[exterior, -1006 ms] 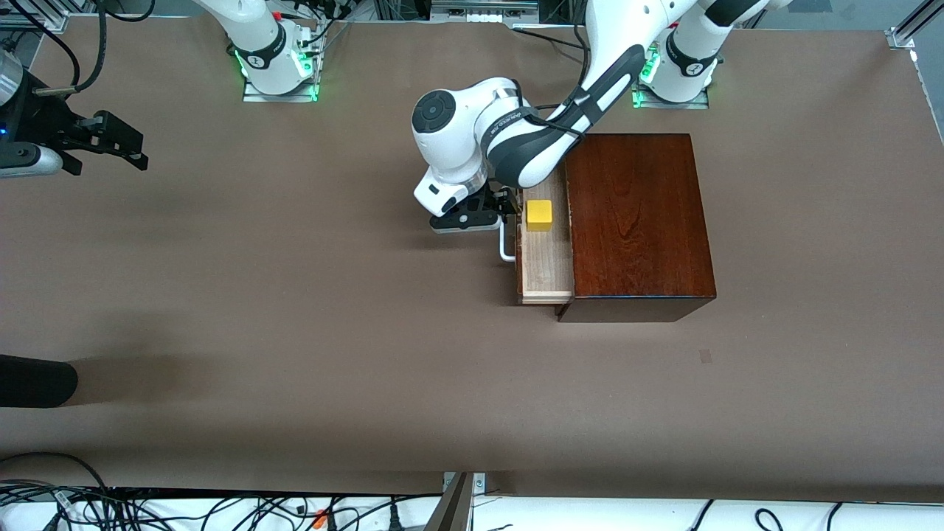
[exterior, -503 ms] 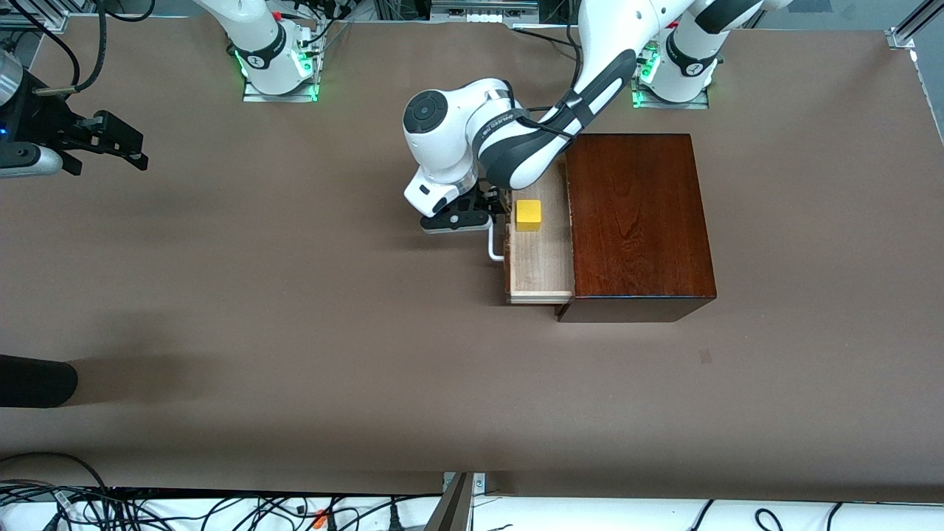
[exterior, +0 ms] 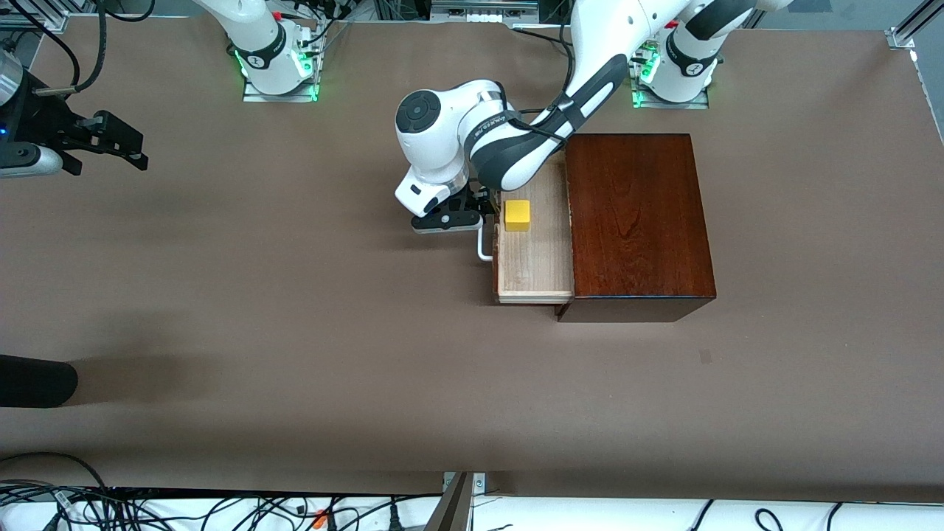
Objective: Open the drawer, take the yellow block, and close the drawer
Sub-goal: 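Pull the drawer open by its handle with the left gripper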
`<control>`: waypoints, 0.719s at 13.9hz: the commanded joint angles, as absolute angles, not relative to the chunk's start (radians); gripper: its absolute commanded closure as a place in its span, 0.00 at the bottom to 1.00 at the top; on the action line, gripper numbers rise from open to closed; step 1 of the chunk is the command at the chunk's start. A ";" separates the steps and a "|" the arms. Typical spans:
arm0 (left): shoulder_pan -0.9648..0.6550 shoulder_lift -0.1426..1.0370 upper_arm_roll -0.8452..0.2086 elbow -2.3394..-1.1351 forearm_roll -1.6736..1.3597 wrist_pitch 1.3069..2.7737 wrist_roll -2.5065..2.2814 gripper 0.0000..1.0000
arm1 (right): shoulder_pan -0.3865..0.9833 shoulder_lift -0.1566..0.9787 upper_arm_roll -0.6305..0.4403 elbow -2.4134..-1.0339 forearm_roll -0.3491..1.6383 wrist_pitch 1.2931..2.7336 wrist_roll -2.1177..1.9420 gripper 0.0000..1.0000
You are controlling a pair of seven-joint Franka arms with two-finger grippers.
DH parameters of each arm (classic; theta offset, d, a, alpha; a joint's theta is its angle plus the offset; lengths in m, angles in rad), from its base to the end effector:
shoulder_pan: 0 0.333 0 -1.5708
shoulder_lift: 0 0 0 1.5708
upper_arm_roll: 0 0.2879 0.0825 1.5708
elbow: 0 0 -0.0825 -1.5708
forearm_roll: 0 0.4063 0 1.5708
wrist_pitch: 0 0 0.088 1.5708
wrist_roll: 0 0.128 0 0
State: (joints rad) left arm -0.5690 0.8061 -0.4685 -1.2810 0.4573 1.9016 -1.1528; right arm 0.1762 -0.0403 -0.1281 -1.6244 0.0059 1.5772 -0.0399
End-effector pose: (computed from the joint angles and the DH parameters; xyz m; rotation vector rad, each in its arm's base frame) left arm 0.4613 -0.5689 0.2429 -3.0119 -0.0803 -0.0449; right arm 0.5648 0.0268 0.5723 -3.1275 -0.1378 0.0114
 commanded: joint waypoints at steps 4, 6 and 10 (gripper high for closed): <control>-0.534 0.753 -0.492 -1.221 0.388 1.852 -1.160 0.00 | 0.170 -0.034 -0.126 -1.605 0.005 1.563 -0.038 0.00; -0.506 0.695 -0.492 -1.233 0.336 1.821 -1.125 0.00 | 0.170 -0.034 -0.126 -1.605 0.005 1.568 -0.038 0.00; -0.367 0.493 -0.492 -1.314 0.172 1.740 -0.996 0.00 | 0.169 -0.034 -0.126 -1.603 0.014 1.589 -0.035 0.00</control>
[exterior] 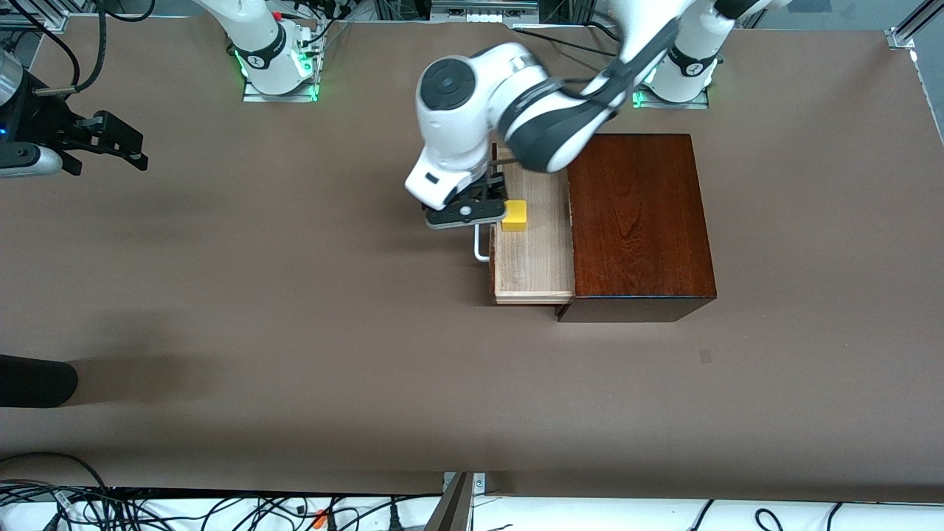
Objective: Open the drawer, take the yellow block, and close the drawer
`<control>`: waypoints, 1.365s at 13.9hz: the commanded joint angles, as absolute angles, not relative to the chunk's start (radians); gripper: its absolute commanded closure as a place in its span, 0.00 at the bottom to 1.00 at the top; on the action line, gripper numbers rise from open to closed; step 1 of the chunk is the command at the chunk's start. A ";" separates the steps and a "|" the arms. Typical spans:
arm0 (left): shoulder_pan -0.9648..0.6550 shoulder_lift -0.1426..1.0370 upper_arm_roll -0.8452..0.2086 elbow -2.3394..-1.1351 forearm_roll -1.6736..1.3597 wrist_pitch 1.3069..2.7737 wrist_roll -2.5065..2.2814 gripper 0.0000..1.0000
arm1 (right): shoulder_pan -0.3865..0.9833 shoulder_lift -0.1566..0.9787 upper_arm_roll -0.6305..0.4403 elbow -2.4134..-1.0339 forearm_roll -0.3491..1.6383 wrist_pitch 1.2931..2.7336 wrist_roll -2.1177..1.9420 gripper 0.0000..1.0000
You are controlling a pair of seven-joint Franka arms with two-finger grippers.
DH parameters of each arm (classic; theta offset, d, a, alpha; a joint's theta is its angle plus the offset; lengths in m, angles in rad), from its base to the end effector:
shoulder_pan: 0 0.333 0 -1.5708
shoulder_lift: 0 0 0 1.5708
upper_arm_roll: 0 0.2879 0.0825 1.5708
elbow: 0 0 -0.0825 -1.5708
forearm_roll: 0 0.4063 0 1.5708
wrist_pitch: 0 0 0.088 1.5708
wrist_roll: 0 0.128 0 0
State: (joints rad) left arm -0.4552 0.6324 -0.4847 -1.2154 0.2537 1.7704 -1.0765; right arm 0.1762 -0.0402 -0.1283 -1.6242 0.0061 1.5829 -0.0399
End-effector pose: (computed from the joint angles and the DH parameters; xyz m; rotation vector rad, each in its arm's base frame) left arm 0.5084 -0.5208 0.3853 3.1234 0.2577 -0.0509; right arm 0.5655 0.0267 0.5728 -3.1273 -0.1374 0.0023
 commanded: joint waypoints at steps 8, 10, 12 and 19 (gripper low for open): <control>0.026 0.233 -0.492 -1.410 -0.006 1.572 -0.579 0.00 | 0.219 0.023 -0.114 -1.601 0.014 1.626 -0.026 0.00; 0.098 0.215 -0.492 -1.410 -0.015 1.551 -0.528 0.00 | 0.248 0.058 -0.110 -1.600 0.015 1.640 -0.038 0.00; 0.123 0.210 -0.474 -1.408 -0.017 1.534 -0.494 0.00 | 0.320 0.109 -0.104 -1.598 0.014 1.654 -0.040 0.00; -0.058 0.100 -0.067 -1.465 -0.075 1.474 -0.192 0.00 | 0.690 0.213 -0.098 -1.511 0.011 1.680 -0.120 0.00</control>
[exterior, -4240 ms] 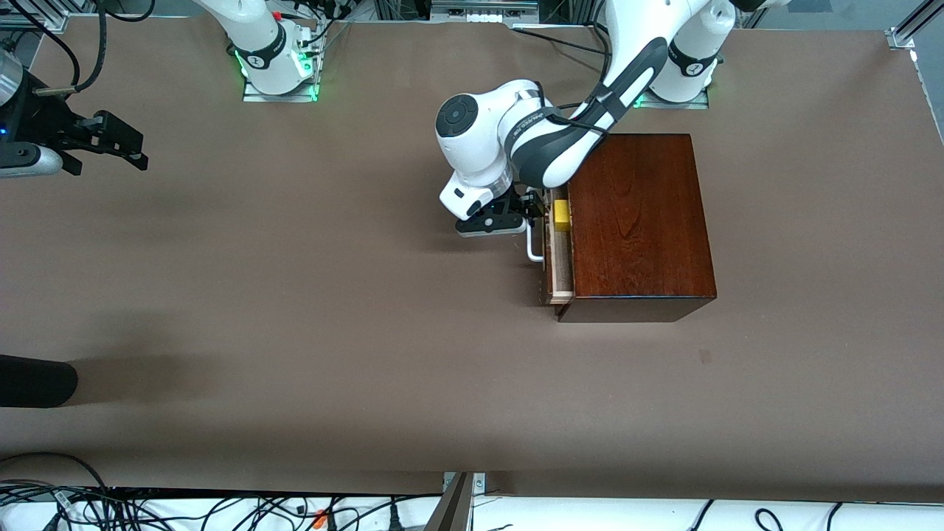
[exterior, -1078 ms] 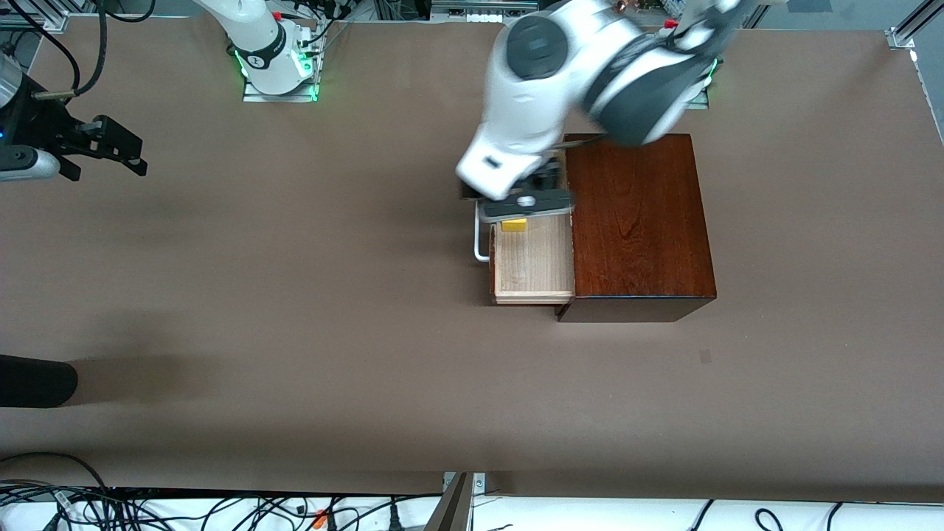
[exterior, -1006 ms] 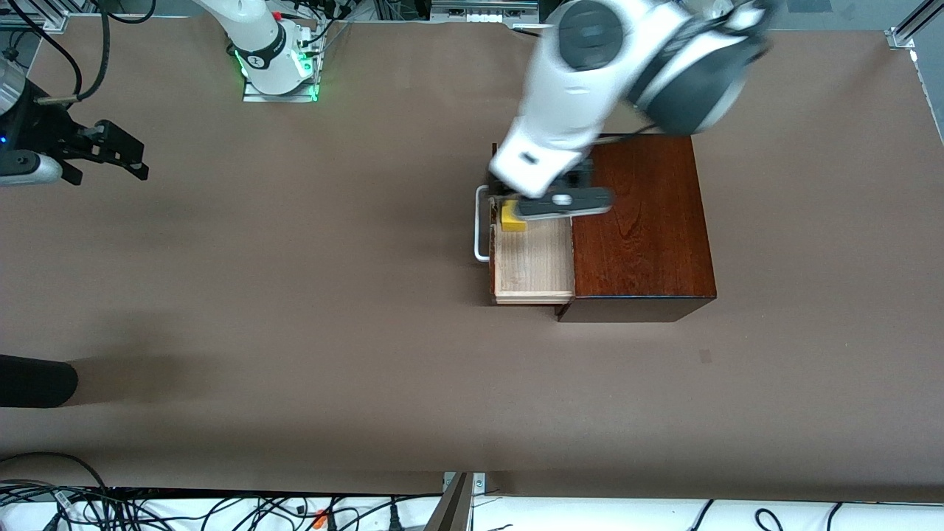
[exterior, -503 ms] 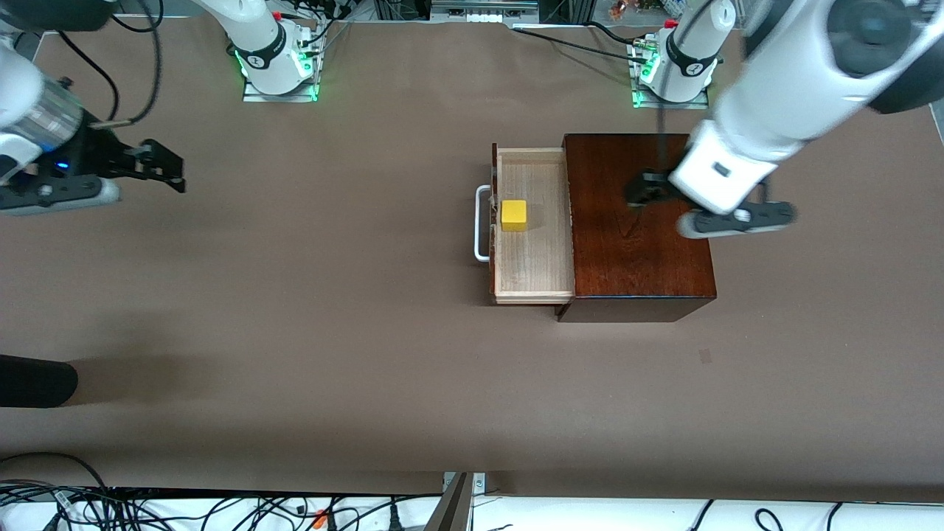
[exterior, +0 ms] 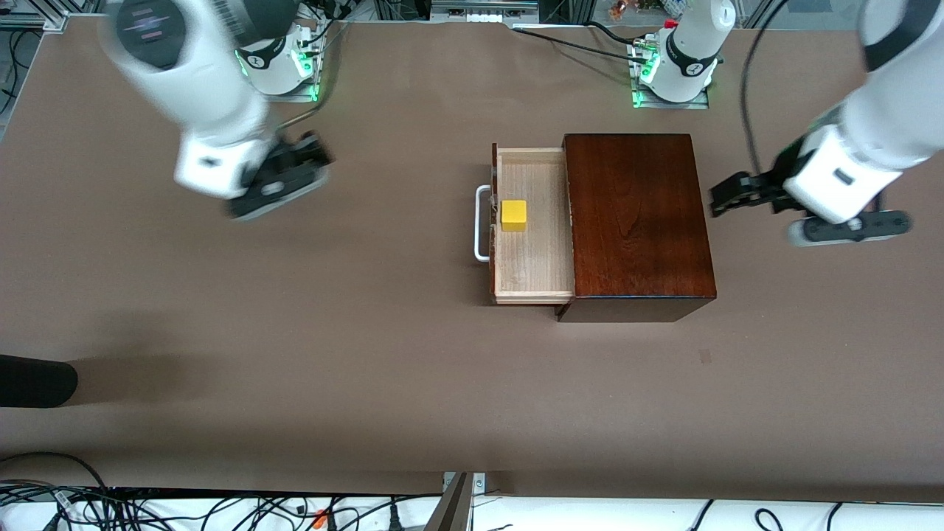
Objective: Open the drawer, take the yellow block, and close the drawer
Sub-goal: 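Reach the right gripper into the drawer and grasp the yellow cube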
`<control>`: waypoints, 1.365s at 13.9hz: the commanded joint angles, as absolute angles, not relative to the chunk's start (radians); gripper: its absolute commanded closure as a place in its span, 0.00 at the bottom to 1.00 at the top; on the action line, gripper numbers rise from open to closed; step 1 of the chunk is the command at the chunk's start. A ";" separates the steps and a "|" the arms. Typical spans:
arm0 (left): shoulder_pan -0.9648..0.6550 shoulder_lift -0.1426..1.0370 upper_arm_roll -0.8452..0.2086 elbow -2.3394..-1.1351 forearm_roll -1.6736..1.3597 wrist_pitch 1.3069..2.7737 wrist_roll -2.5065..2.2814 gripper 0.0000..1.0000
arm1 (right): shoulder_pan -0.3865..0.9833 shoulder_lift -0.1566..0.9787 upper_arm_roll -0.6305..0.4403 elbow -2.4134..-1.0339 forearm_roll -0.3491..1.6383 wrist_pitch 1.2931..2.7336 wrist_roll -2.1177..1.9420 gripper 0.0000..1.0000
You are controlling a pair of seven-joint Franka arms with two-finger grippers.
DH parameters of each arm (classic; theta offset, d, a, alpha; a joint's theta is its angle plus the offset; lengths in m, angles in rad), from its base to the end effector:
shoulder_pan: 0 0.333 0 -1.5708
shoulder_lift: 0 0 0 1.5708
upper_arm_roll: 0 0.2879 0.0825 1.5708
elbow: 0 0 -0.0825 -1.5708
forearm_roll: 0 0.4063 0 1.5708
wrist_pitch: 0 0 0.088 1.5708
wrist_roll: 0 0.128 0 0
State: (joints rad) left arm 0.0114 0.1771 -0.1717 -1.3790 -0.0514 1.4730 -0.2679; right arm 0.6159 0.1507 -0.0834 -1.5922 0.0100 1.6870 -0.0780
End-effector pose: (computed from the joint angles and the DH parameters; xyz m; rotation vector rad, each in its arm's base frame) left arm 0.6058 -0.0966 0.5573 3.0712 0.1630 -0.1476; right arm 0.5322 0.3178 0.4845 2.9814 0.9380 -0.0834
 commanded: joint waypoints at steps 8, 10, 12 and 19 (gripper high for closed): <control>-0.115 0.032 0.075 -1.557 -0.069 1.519 -0.037 0.00 | 0.871 0.603 -0.020 -1.209 0.000 1.915 -0.281 0.00; -0.112 0.032 0.072 -1.555 -0.067 1.519 -0.037 0.00 | 0.916 0.658 -0.020 -1.209 -0.050 1.992 -0.290 0.00; -0.112 0.032 0.071 -1.554 -0.067 1.519 -0.037 0.00 | 0.937 0.696 -0.020 -1.209 -0.098 2.031 -0.296 0.00; -0.112 0.040 0.066 -1.548 -0.067 1.514 -0.037 0.00 | 0.971 0.753 -0.020 -1.216 -0.173 2.034 -0.368 0.00</control>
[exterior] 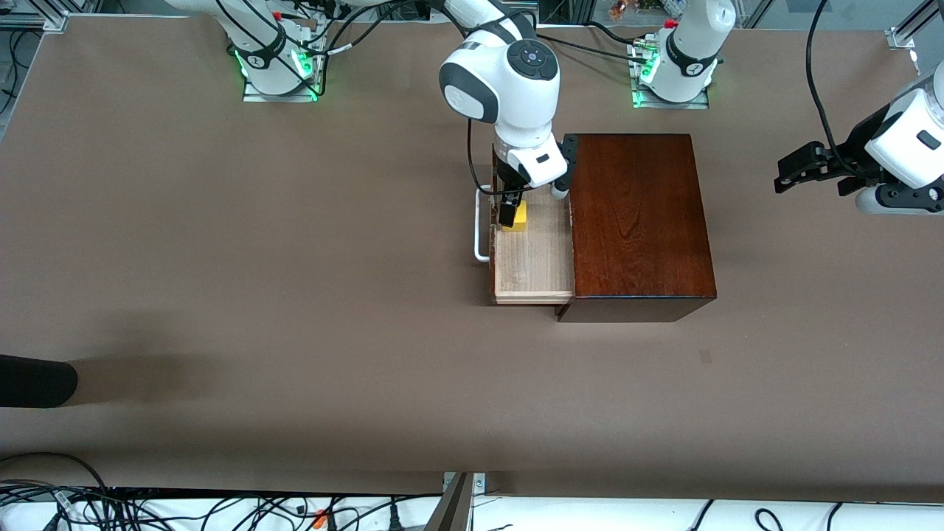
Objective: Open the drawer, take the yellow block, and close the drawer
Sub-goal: 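Reach the right gripper into the drawer and grasp the yellow cube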
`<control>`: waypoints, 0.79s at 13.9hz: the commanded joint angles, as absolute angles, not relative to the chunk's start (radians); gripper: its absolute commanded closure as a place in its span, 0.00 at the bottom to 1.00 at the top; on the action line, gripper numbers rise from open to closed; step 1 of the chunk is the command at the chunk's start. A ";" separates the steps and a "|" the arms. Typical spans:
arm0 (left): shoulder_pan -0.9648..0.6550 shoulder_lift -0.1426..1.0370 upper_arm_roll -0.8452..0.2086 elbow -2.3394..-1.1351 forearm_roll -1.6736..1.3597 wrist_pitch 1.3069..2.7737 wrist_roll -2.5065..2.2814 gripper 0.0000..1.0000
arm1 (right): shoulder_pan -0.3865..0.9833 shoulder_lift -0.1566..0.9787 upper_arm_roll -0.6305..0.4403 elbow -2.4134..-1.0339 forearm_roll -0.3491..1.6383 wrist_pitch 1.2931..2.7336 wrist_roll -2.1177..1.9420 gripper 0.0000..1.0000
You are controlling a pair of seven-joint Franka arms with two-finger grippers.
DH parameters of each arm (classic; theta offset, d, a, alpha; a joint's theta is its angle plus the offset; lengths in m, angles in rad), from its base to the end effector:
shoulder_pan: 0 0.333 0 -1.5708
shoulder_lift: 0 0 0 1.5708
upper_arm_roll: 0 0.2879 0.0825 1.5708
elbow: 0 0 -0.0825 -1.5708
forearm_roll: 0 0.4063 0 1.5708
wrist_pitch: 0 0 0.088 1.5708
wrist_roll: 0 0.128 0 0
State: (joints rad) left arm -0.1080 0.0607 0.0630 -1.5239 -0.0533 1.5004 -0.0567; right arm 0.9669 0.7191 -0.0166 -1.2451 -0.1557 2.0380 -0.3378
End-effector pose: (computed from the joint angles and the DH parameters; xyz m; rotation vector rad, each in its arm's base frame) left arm 0.5832 -0.0343 0.5575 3.0935 0.0158 -0.1339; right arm 0.4469 0.6101 0.2956 2.3454 1.8923 0.1754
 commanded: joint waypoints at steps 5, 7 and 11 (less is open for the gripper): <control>-0.117 0.046 0.066 -1.545 -0.063 1.514 -0.037 0.00 | 0.971 0.770 -0.020 -1.216 -0.175 2.066 -0.394 0.02; -0.117 0.046 0.066 -1.545 -0.063 1.514 -0.037 0.00 | 0.973 0.772 -0.020 -1.216 -0.175 2.066 -0.394 0.09; -0.115 0.045 0.066 -1.543 -0.064 1.514 -0.037 0.00 | 0.971 0.772 -0.021 -1.215 -0.176 2.065 -0.420 0.56</control>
